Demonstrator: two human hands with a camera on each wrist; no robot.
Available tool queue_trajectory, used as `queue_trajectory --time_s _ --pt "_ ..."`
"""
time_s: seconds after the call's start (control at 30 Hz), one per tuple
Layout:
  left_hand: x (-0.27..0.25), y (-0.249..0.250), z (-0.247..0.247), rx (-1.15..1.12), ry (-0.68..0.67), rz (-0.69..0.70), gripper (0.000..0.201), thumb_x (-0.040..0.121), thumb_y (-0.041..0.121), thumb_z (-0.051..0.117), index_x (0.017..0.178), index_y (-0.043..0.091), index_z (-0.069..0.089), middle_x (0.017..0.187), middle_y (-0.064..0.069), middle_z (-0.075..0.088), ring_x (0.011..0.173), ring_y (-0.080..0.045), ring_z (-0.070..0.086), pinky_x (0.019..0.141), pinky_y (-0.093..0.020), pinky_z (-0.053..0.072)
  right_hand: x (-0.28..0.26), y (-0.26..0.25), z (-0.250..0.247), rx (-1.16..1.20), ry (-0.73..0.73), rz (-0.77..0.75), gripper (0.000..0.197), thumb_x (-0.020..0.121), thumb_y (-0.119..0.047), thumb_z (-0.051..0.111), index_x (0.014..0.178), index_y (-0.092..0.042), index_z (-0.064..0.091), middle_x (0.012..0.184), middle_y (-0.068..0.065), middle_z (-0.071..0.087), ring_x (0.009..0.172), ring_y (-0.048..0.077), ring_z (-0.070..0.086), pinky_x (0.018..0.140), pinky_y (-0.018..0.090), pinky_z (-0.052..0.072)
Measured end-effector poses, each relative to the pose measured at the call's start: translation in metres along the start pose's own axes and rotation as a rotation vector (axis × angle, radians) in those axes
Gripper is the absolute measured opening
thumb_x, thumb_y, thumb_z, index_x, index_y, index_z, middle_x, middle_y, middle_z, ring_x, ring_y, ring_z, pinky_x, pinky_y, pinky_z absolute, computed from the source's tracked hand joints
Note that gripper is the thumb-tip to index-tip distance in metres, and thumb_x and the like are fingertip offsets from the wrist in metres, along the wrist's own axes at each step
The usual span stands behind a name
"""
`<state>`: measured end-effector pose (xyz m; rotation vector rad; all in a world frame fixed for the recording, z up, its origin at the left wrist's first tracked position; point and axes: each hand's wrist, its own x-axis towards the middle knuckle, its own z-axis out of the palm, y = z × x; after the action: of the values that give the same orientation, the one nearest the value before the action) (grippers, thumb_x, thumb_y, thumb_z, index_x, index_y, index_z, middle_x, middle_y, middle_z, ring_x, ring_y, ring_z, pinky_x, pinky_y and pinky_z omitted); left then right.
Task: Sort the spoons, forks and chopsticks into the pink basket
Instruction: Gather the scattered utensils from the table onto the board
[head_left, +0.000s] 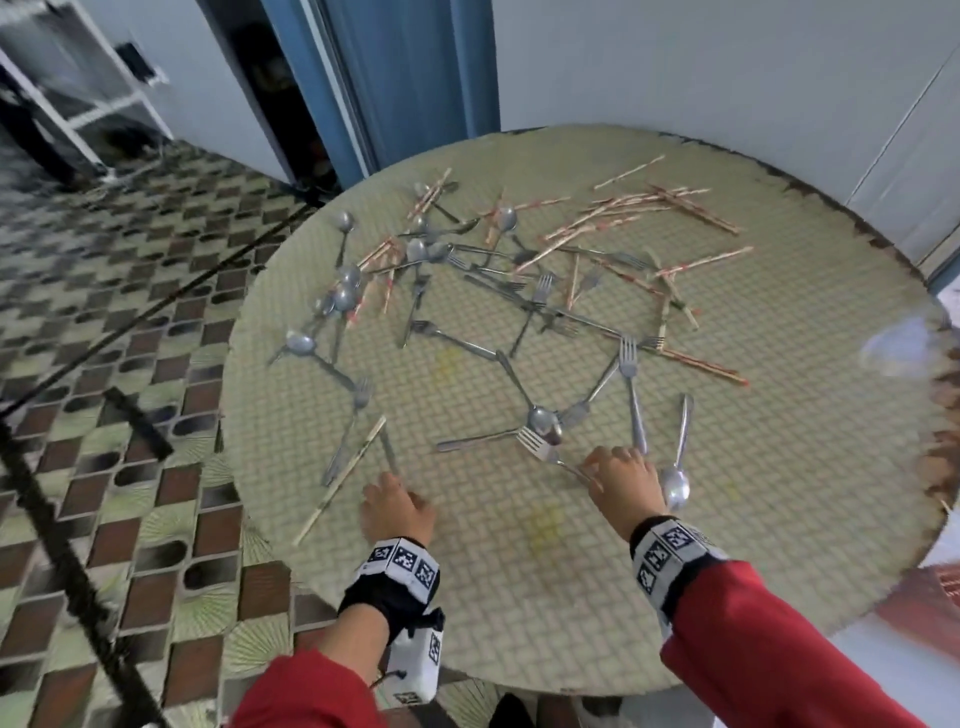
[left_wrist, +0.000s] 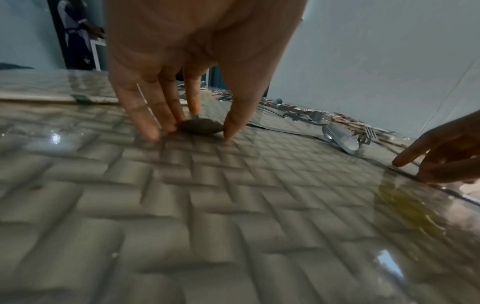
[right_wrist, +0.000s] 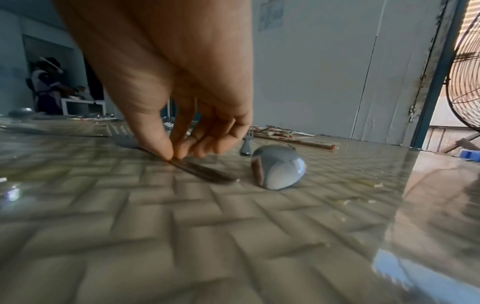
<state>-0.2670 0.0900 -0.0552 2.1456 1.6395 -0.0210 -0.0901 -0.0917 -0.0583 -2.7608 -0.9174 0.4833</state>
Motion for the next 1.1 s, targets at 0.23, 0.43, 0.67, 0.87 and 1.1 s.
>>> queue_trajectory --time_s 0.23,0.43,0.67,0.87,1.1 --pt "0.012 -0.010 0.005 -0.407 -0.026 -0.099 0.035 0.072 0.008 0.073 0.103 0.002 0.057 0.109 -0.017 0.056 0.091 -0.034 0.059 0.080 -0.041 0.052 0.007 -0.012 0.002 -0.004 -0.102 0.058 0.030 0.079 -0.028 0.060 0.105 -0.013 0.059 0.108 0.006 0.061 0.109 0.028 0.052 0.090 0.033 0.040" --pt "0.005 -0.002 -0.013 -0.576 0.178 -0.059 0.013 0.087 0.006 0.057 0.096 -0.001 0.063 0.093 -0.017 0.067 0.085 -0.030 0.063 0.072 -0.032 0.047 0.007 -0.032 0.001 0.197 -0.073 0.007 0.022 0.084 -0.010 0.052 0.102 0.000 0.048 0.105 0.015 0.050 0.099 0.034 0.050 0.081 0.039 0.043" --pt "-0.003 0.028 -0.049 -0.912 0.381 0.190 0.010 0.089 0.009 0.058 0.095 0.004 0.064 0.090 0.000 0.065 0.083 -0.005 0.060 0.068 -0.002 0.042 0.036 -0.049 -0.025 0.480 0.078 -0.015 0.011 0.089 -0.015 0.045 0.096 -0.007 0.043 0.097 0.013 0.058 0.086 0.034 0.056 0.072 0.041 0.046" --pt "0.019 0.056 -0.064 -1.023 0.387 0.315 0.006 0.095 0.013 0.048 0.093 0.010 0.053 0.083 0.001 0.063 0.071 0.006 0.058 0.067 -0.005 0.041 0.067 -0.045 -0.031 0.367 -0.028 0.058 0.044 0.081 -0.036 0.062 0.110 -0.004 0.053 0.113 0.013 0.053 0.101 0.032 0.055 0.085 0.041 0.049" --pt "0.045 0.087 -0.055 -0.912 0.052 0.381 0.014 0.094 0.016 0.051 0.085 0.006 0.050 0.069 0.000 0.050 0.059 -0.009 0.047 0.050 -0.009 0.041 0.073 -0.031 -0.020 0.568 0.076 0.089 0.022 0.080 -0.025 0.066 0.093 -0.008 0.065 0.096 0.007 0.058 0.084 0.021 0.057 0.073 0.028 0.043"
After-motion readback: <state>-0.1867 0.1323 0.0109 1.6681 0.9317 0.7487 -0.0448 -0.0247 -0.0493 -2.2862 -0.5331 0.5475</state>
